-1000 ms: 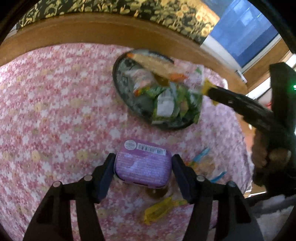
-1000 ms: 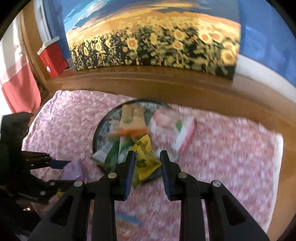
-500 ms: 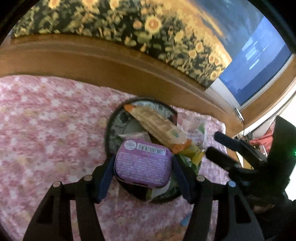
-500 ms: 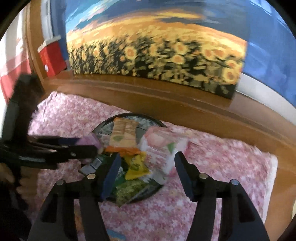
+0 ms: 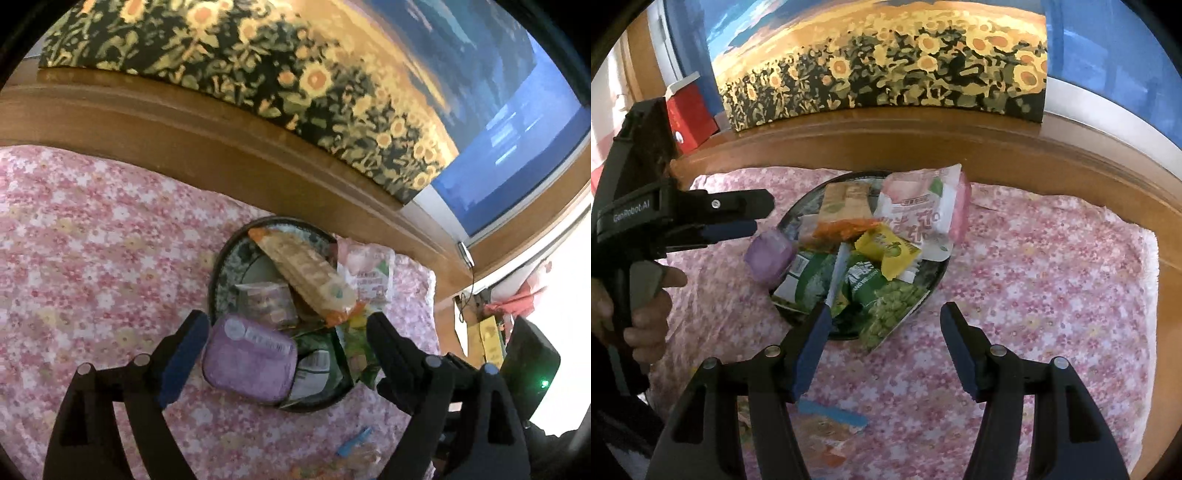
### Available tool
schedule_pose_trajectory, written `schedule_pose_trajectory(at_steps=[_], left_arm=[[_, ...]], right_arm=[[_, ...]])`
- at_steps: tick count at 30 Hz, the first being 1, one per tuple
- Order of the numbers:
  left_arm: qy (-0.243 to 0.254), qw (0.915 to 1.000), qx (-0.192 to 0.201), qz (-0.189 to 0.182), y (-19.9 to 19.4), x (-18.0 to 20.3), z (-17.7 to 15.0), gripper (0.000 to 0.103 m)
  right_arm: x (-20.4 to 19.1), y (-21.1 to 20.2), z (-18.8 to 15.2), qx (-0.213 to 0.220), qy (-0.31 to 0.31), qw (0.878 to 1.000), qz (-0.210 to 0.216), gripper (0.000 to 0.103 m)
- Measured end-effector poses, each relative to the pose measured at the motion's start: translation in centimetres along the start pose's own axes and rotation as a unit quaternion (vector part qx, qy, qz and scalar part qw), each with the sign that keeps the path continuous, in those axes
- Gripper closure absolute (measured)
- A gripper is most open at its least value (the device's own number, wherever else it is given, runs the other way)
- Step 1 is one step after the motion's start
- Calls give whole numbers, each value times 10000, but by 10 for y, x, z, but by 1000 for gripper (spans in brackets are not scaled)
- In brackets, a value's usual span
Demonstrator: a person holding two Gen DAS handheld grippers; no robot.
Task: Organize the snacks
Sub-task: 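Carry the purple tin to the plate with the left tool while the right carries a yellow packet there, then release the purple tin on the plate and move the left tool back to the snacks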
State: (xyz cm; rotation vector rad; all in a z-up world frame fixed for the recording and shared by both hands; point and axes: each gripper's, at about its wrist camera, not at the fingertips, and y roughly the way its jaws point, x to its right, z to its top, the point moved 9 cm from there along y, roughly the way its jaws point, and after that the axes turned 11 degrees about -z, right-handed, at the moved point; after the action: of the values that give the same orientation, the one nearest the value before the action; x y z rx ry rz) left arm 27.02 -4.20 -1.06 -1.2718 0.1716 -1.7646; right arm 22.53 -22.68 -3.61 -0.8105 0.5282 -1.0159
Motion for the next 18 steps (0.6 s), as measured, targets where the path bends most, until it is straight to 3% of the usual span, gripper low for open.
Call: schedule_pose_trajectory(at_steps=[4, 6, 7, 8, 10, 18], left_arm=[[55, 10000, -17, 51, -16, -3, -6, 13], [-25, 10000, -5, 36, -23, -8, -12, 19], [-95, 9999, -30, 46, -24, -9, -16, 33], [-180, 9996, -71, 181, -24, -14, -20, 60], [-230, 9992, -177, 288, -24, -17, -26, 90], [-69, 9993, -204, 320, -20, -10, -35, 95]], right_arm=[[0, -8, 1, 30, -2, 10000, 20, 40], [0, -15, -3, 28, 29, 10000, 56, 40], [0, -17, -4, 24, 38, 10000, 58, 40], [0, -20, -7, 16, 45, 10000, 48, 40], [0, -27, -15, 7, 32, 10000, 17, 40], [18, -47, -26, 124, 236, 9995, -167, 40]])
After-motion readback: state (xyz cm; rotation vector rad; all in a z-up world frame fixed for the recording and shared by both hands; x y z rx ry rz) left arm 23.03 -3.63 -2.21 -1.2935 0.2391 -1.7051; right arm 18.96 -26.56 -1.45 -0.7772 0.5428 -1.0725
